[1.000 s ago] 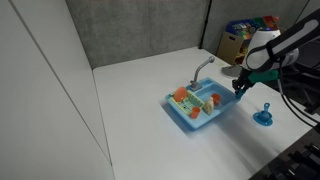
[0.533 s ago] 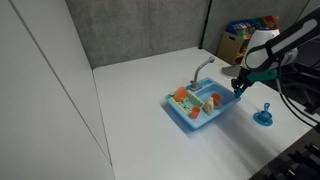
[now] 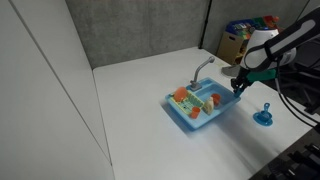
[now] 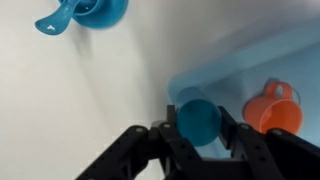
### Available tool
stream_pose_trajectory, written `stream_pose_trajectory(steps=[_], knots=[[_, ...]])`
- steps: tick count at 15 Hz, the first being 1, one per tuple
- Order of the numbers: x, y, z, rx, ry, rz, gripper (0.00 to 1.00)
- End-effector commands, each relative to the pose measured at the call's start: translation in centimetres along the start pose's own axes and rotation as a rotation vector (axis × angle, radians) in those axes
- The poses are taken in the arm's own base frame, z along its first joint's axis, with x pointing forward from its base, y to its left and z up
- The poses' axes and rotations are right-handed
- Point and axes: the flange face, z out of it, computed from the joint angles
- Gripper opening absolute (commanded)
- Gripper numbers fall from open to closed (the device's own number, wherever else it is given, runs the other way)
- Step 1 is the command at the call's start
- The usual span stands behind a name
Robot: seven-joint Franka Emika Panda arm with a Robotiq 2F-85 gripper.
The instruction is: Pick up the blue cup and put it on the light blue surface in front of the sink
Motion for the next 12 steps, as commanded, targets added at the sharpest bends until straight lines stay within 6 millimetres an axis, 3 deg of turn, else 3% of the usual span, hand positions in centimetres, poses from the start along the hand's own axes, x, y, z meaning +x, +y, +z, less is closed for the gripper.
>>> stream_pose_trajectory(steps=[1, 4, 6, 7, 8, 10, 12], knots=[[0.82, 0.18, 0.27, 0.002, -0.025, 0.001, 0.17], [0.93, 0.18, 0.24, -0.001, -0.031, 0.001, 0.17], [0.98, 0.20, 0.20, -0.003, -0.035, 0.001, 0.30], [1.00, 0.20, 0.17, -0.004, -0.036, 0.001, 0.43], [0.98, 0.21, 0.17, -0.004, -0.038, 0.000, 0.68], [0.97, 0.22, 0.19, -0.004, -0.039, 0.000, 0.72], [0.91, 0.27, 0.27, -0.005, -0.043, -0.001, 0.87]])
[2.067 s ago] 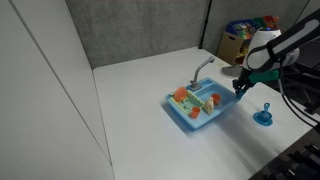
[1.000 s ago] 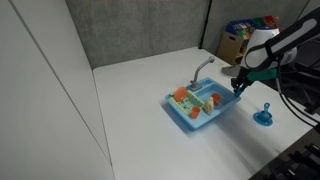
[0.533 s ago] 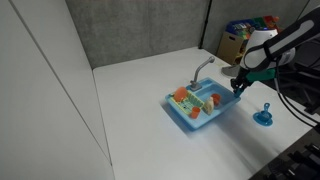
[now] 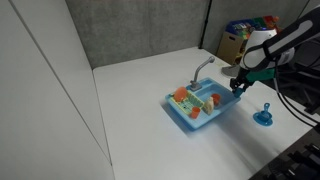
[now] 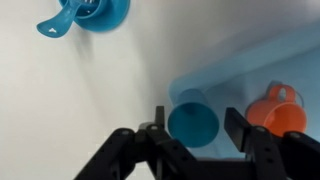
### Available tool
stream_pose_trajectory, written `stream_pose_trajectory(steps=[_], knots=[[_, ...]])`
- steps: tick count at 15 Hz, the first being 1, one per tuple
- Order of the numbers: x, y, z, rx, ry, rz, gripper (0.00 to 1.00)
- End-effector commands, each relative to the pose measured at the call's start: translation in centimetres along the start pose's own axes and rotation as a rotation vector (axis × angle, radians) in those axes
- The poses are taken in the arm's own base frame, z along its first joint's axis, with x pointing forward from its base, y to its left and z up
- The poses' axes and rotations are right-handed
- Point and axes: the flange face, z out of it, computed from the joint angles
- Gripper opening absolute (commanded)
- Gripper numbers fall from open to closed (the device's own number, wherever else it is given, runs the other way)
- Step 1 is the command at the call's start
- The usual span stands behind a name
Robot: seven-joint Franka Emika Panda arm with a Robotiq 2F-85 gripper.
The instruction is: Pick up the blue cup and put it on the light blue surface in front of the sink
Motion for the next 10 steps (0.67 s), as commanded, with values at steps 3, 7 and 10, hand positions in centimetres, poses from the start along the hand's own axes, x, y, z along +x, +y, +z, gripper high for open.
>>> stream_pose_trajectory(steps=[3, 7, 10], knots=[[0.5, 0.3, -0.1, 0.003, -0.019, -0.002, 1.00], [0.3, 0.5, -0.4, -0.001, -0.020, -0.003, 1.00], [-0.1, 0.8, -1.2, -0.001, -0.013, -0.015, 1.00]])
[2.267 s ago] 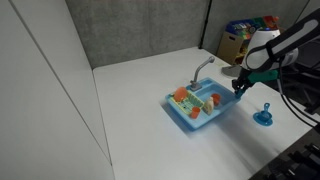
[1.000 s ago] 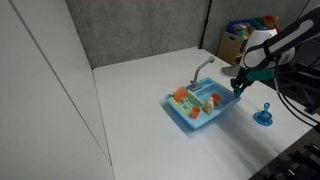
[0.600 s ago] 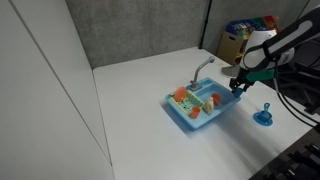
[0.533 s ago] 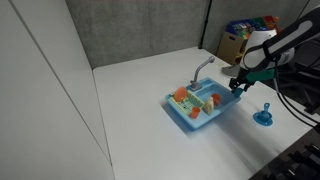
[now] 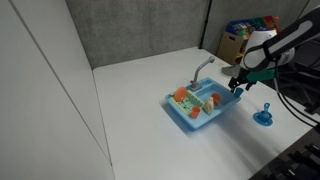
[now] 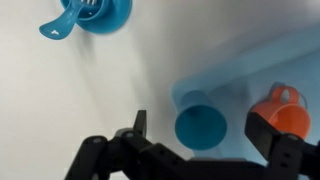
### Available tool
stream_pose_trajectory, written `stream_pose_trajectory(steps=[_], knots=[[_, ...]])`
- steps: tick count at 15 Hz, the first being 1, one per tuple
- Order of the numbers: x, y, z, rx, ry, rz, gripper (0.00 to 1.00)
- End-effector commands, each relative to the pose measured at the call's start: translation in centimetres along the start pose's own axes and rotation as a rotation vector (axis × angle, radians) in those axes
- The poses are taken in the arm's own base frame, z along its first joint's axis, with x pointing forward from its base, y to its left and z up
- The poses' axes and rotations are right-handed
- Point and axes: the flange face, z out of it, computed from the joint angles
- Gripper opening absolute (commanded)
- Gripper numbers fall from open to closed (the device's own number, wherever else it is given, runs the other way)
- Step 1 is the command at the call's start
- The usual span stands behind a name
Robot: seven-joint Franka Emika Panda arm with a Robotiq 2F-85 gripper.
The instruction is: Pick up the blue cup and put it on the light blue surface in front of the sink
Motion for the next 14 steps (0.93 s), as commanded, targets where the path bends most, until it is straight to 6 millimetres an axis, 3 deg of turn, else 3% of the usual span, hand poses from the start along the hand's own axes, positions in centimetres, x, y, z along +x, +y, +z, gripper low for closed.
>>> stream_pose_trajectory(steps=[1, 8, 14], knots=[[-0.1, 0.6, -1.6, 0.003, -0.005, -0.022, 1.00], [-1.4, 0.4, -3.4, 0.038, -0.031, -0.149, 1.00], [-3.4, 1.0, -6.7, 0.017, -0.041, -0.188, 1.00]])
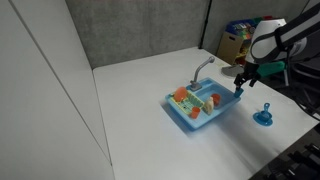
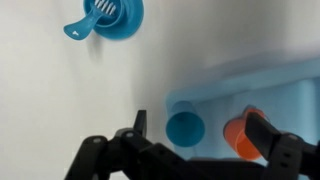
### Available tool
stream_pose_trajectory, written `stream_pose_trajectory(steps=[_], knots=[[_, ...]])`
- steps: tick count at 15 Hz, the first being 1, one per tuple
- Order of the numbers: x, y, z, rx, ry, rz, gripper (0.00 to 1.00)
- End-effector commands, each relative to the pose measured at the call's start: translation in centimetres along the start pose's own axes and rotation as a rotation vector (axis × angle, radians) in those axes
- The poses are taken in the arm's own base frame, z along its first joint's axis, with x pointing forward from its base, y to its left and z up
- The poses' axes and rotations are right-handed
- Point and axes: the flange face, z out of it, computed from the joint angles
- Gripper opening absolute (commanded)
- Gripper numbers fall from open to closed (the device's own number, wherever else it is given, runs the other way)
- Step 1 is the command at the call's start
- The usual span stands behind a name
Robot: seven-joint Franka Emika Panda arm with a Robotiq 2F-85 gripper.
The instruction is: Pick up the blue cup and put it on the light blue surface in front of the sink
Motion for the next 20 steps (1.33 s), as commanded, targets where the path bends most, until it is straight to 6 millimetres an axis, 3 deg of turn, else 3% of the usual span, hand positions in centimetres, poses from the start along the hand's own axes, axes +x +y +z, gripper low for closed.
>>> stream_pose_trajectory(steps=[1, 11, 20], knots=[[-2.2, 0.2, -3.4, -0.006, -0.004, -0.006, 1.00], [-7.5, -1.3, -13.4, -0.023, -0.001, 0.069, 1.00], [-13.5, -2.2, -21.0, -0.040, -0.022, 0.085, 1.00]])
